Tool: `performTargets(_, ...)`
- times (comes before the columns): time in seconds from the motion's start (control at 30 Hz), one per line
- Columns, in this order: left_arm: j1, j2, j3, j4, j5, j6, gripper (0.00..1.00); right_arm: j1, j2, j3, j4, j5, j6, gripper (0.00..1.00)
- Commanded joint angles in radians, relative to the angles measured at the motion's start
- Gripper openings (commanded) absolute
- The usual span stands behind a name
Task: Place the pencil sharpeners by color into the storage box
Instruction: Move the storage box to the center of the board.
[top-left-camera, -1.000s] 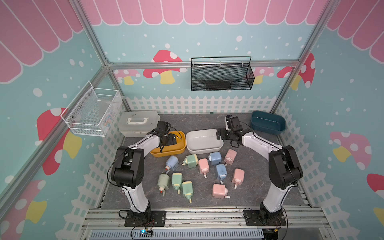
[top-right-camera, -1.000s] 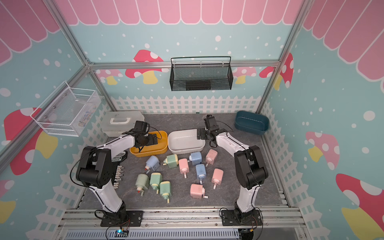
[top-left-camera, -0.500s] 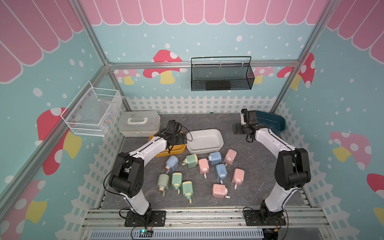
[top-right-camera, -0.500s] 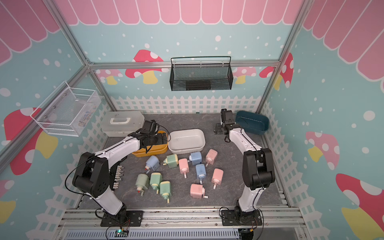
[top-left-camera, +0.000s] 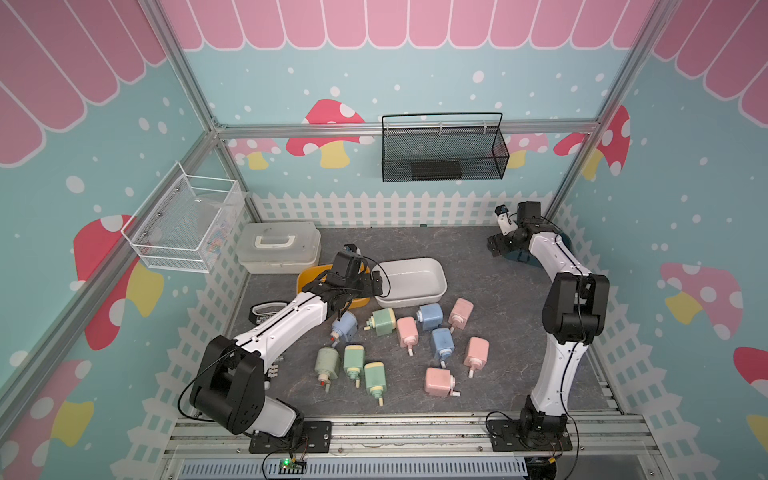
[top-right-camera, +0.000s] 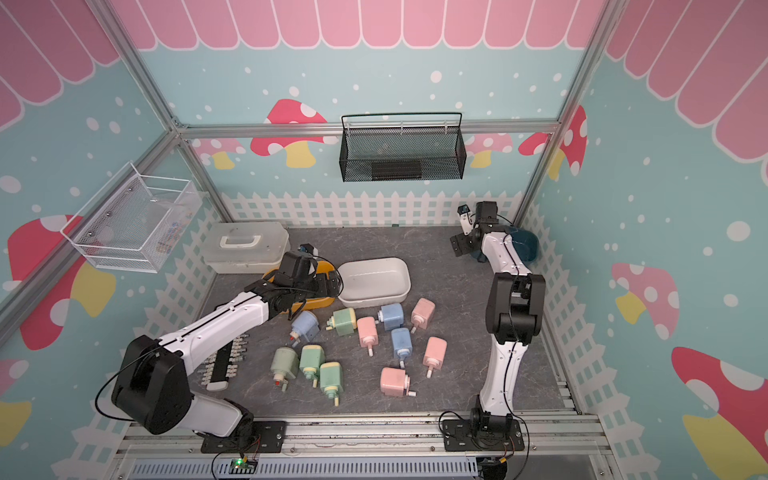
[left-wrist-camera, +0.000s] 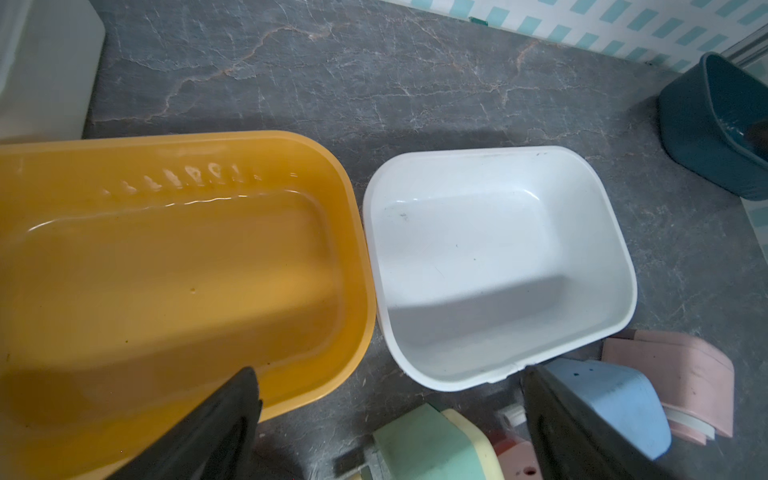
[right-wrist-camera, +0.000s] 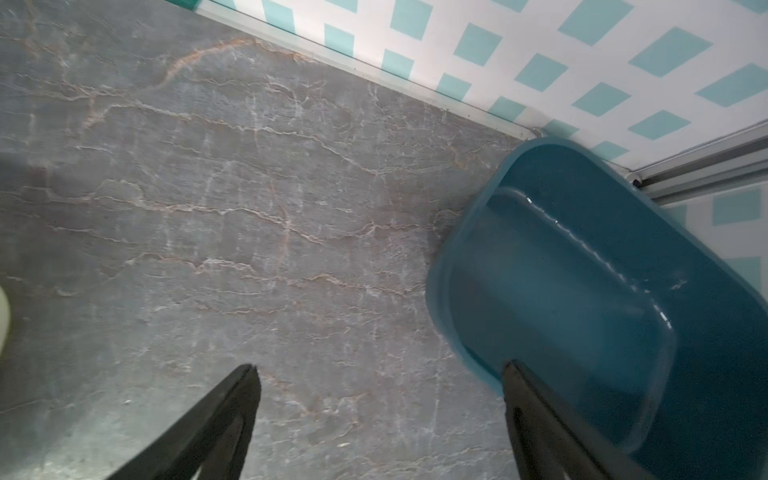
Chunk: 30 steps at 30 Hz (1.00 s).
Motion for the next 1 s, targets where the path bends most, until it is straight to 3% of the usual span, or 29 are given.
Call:
performTargets(0.0, 0.003, -0.025, -0.023, 0.031, -0.041, -0.016, 0.99, -0.024, 0.095, 0.139, -0.128, -0.056, -0.121, 0.86)
performTargets(0.33, 0.001, -0.041, -0.030, 0.020, -0.070, -0.019, 0.99, -0.038, 0.341, 0.477, -0.225, -0.094, -0.173, 0.77)
performTargets(0.63, 0.000, -0.016, -0.013, 0.010, -0.084, -0.032, 0.99, -0.057, 0.399, 0.494, -0.251, -0.066, -0.225, 0.73)
performTargets(0.8, -0.004, 0.017, 0.011, 0.008, -0.079, -0.036, 0.99, -0.057, 0.413, 0.491, -0.251, -0.095, -0.205, 0.61)
performTargets(0.97, -0.011, 0.031, 0.019, 0.006, -0.082, -0.034, 0.99, -0.056, 0.412, 0.490, -0.257, -0.122, -0.205, 0.41)
